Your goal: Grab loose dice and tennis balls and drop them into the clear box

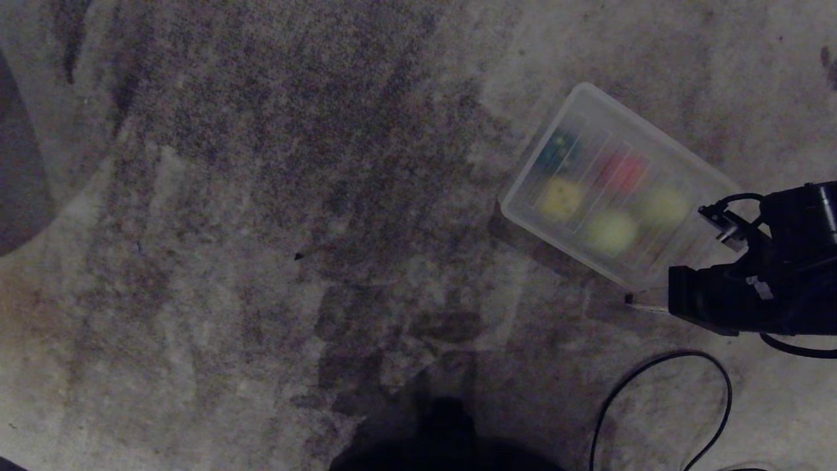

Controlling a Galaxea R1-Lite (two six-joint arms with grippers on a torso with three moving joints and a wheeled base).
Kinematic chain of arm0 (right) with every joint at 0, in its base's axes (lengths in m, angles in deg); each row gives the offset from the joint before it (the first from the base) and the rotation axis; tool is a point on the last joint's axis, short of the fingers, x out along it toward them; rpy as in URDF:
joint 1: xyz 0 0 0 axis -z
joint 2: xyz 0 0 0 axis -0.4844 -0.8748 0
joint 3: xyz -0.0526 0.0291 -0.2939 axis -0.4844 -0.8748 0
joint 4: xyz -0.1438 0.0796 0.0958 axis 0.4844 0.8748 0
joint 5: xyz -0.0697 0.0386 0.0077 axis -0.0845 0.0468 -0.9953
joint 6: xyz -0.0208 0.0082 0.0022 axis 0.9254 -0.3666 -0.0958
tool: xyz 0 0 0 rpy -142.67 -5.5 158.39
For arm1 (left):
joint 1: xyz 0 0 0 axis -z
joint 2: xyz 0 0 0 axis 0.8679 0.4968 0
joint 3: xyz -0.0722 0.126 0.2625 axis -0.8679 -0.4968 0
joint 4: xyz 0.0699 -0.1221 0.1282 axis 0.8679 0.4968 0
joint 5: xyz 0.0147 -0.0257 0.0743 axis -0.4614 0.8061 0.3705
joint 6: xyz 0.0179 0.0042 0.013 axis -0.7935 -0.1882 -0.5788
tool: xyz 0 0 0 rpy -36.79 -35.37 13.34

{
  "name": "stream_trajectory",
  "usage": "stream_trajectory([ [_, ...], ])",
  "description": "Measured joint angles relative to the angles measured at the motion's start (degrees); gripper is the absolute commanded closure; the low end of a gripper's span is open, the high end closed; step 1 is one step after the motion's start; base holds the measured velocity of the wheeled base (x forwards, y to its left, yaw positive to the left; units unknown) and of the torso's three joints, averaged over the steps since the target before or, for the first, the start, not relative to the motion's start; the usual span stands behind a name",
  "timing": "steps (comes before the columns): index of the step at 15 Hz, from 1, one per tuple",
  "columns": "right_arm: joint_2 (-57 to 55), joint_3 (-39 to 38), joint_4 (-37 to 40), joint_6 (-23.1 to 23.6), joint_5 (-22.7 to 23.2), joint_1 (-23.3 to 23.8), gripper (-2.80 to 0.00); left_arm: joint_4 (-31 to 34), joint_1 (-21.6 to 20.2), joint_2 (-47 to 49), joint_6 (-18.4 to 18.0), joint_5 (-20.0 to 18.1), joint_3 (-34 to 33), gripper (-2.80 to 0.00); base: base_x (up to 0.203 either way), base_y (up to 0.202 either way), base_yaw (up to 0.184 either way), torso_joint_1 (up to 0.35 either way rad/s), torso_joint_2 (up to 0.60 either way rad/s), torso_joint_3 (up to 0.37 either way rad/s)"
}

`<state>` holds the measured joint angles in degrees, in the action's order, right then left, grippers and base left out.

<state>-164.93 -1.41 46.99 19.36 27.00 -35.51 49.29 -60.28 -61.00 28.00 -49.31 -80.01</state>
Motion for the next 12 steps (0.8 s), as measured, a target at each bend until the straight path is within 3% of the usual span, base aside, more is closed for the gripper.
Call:
stream_trajectory([
  [7,5.6,-4.0,1.0,0.1,0.5,-1.2,0.00,0.0,0.0,0.0,0.0,0.0,0.0,0.00,0.000,0.000,0.000,0.000,0.00,0.000],
  [12,21.3,-10.3,6.8,3.6,0.1,-1.4,0.00,0.0,0.0,0.0,0.0,0.0,0.0,0.00,0.000,0.000,0.000,0.000,0.00,0.000],
])
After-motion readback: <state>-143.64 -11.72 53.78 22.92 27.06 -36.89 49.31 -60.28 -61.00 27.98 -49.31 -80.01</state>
